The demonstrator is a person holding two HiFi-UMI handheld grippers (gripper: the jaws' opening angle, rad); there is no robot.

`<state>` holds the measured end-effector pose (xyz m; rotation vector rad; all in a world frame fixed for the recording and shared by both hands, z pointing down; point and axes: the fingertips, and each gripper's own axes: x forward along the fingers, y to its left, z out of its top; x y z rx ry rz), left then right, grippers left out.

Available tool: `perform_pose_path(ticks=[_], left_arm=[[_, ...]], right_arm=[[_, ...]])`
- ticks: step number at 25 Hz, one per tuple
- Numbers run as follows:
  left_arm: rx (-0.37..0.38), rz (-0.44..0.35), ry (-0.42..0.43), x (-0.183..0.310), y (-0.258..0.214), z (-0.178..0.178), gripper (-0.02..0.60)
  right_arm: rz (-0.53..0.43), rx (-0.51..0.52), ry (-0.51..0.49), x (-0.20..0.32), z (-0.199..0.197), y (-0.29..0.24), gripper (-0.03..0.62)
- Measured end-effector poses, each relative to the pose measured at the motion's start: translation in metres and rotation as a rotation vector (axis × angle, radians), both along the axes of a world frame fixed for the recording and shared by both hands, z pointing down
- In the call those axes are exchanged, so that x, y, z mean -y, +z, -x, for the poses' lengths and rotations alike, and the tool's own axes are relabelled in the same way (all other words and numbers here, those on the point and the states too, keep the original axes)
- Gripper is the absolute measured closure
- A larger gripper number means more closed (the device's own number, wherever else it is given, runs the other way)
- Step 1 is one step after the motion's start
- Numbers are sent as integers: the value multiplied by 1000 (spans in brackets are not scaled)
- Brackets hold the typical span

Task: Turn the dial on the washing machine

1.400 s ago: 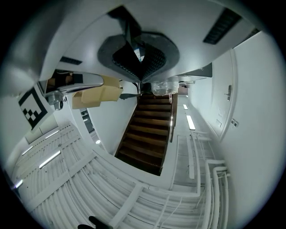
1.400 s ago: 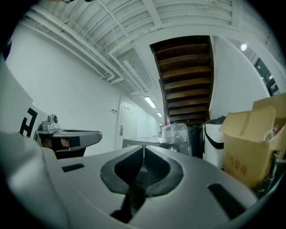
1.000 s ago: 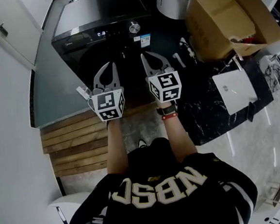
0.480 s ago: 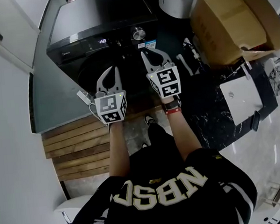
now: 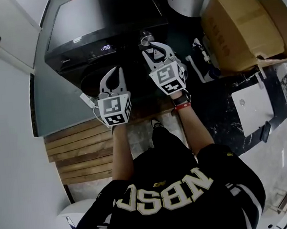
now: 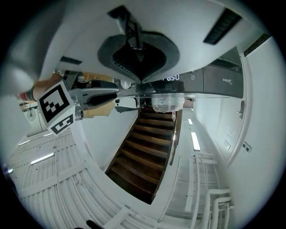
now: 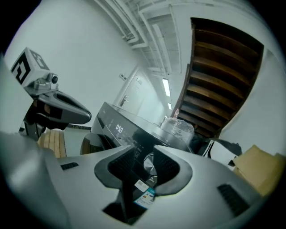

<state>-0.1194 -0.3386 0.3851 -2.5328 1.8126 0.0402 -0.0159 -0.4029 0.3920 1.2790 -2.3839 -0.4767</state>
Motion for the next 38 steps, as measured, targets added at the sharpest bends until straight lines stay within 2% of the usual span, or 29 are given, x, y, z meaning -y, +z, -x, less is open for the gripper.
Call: perform_pose_path(ticks=[7, 16, 21, 28, 34, 38], left_arm=[[6, 17, 3, 20, 11, 1, 568], [2, 41, -11, 37, 23, 8, 568], [-1, 43, -24, 42, 26, 13, 568], [-12, 48, -39, 46, 29, 19, 568], [-20, 49, -49, 47, 31, 23, 568], [-23, 44, -57, 46, 29, 26, 568]], right_arm=[[-72, -267, 2, 33, 7, 21, 407], [-241, -712, 8, 63, 19, 49, 358], [-293, -868, 17, 74, 17, 62, 338], [-344, -935, 25, 80, 15, 66, 333], [-331, -899, 61, 79, 17, 61, 336], [-314, -837, 78, 79, 16, 60, 336]])
